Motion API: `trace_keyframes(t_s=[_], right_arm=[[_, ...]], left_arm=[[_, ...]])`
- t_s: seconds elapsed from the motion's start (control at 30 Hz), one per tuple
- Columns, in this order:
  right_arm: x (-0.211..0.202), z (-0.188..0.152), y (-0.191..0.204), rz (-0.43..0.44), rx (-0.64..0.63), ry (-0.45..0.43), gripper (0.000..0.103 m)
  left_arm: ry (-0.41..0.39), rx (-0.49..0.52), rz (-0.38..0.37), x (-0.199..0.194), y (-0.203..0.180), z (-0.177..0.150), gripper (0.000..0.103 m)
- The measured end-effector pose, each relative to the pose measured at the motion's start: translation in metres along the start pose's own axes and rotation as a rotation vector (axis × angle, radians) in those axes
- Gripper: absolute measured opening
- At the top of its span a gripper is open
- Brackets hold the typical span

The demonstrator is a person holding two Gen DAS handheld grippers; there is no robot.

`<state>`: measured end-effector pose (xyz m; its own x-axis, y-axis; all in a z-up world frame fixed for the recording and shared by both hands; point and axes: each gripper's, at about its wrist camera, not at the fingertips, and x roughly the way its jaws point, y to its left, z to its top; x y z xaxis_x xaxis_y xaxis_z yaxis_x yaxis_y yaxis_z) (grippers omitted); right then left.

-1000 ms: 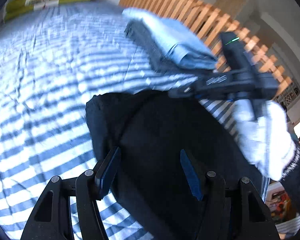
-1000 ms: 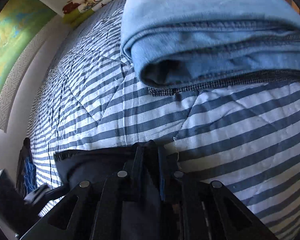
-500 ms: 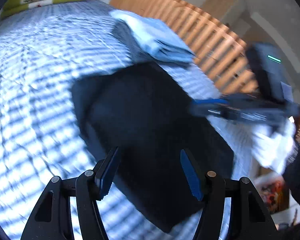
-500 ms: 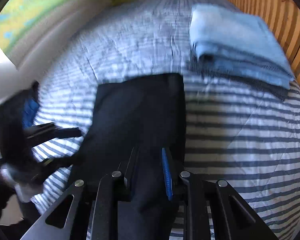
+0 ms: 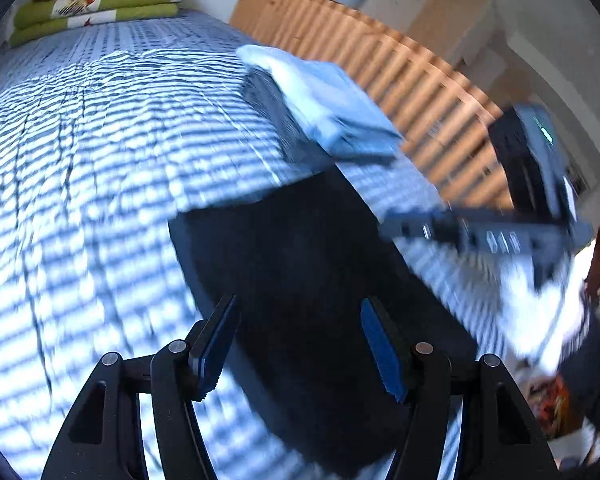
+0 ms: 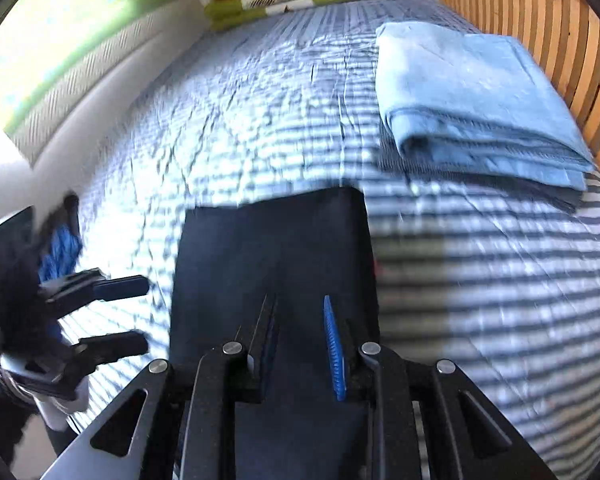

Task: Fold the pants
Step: 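Grasp the folded pants edge with the left tool while the right tool grips beside the pink tag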

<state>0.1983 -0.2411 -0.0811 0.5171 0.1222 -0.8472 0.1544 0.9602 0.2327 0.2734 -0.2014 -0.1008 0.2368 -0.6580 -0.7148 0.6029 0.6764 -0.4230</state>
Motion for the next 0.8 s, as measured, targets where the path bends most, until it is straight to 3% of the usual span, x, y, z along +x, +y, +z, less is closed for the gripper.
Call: trace_keyframes(t_s=[0.2, 0.37, 0.47, 0.6, 0.73, 0.8], right_arm=[[0.051, 0.012, -0.016, -0.070, 0.019, 0.059, 0.021], [0.042, 0.010, -0.011, -0.107, -0.009, 0.067, 0.021], [0.011, -0.003, -0.010, -0.036, 0.009, 0.077, 0.021], [-0.021, -0.043, -0.003, -0.029, 0.011, 0.113, 0.021], [-0.035, -0.088, 0.005, -0.054, 0.011, 0.149, 0.021], [-0.035, -0.101, 0.006, -0.062, 0.010, 0.167, 0.021]], left_arm=[[0.054, -0.067, 0.033, 0.071, 0.032, 0.040, 0.065], [0.036, 0.098, 0.123, 0.071, 0.002, 0.037, 0.066], [0.015, 0.083, 0.027, 0.039, -0.008, 0.022, 0.066], [0.050, 0.126, -0.088, 0.008, -0.042, -0.027, 0.067], [0.129, 0.144, -0.170, 0.015, -0.071, -0.070, 0.066], [0.155, 0.185, -0.164, 0.023, -0.087, -0.091, 0.066]])
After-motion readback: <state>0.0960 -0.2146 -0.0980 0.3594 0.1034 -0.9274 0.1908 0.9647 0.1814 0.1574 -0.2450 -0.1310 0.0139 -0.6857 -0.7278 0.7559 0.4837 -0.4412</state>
